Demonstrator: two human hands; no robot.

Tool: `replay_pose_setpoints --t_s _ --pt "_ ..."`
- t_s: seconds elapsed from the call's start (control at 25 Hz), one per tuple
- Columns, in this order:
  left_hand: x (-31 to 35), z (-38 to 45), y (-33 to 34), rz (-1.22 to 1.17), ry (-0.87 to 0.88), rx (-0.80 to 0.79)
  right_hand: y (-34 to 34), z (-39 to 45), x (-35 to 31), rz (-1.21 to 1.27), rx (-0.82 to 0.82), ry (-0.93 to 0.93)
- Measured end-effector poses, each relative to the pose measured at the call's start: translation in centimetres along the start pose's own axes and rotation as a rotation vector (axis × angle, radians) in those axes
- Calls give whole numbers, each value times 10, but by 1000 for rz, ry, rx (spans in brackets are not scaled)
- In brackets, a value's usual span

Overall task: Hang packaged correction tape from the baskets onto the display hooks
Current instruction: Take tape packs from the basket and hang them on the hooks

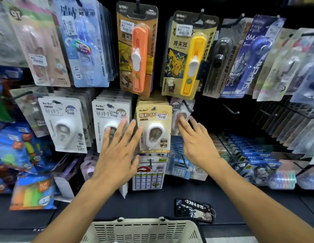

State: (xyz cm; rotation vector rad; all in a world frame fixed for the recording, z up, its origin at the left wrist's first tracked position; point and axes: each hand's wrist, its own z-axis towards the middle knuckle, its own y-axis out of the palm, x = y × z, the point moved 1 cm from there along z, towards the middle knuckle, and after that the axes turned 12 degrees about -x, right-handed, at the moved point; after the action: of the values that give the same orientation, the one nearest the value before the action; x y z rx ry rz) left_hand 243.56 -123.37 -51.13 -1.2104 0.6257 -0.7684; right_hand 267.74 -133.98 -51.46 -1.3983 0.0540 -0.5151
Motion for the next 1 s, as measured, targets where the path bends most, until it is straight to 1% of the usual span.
replay_pose_setpoints --t_s 0.08,0.28,0.48,0.56,0.64,0.68,0.72,0.76,0.8,0.84,0.88,0.92,0.96,1.0 --pt "-2 0 4 25 -7 1 4 17 6 -4 -67 5" --pt "-6 -1 6 42 19 46 6 56 8 29 -136 38" --pt "-9 -5 4 3 56 75 20 48 1 53 -195 33" --pt "-3 -13 5 -80 54 74 33 21 -15 153 -190 50" --pt "2 -31 22 -243 6 74 57 -24 -43 348 -157 73" --pt "3 -45 39 -336 -24 72 72 -52 -61 464 -114 80" --pt "3 -62 61 -412 -59 33 89 -82 -82 540 -71 77" --pt "3 -82 85 -460 -100 -61 108 -111 -102 568 -46 69" --pt "3 -105 113 -482 -151 -211 127 -136 -123 570 -76 52" --pt "2 -132 143 -478 -212 -387 147 -158 -144 582 -185 25" --pt "1 -159 173 -473 -276 -550 167 -175 -164 625 -357 2" --pt "-1 -186 200 -481 -349 -681 187 -190 -180 678 -547 -12" --pt "-3 -207 223 -501 -428 -775 207 -203 -193 729 -705 -2" --pt "-3 -223 243 -518 -500 -841 226 -212 -202 790 -804 55"
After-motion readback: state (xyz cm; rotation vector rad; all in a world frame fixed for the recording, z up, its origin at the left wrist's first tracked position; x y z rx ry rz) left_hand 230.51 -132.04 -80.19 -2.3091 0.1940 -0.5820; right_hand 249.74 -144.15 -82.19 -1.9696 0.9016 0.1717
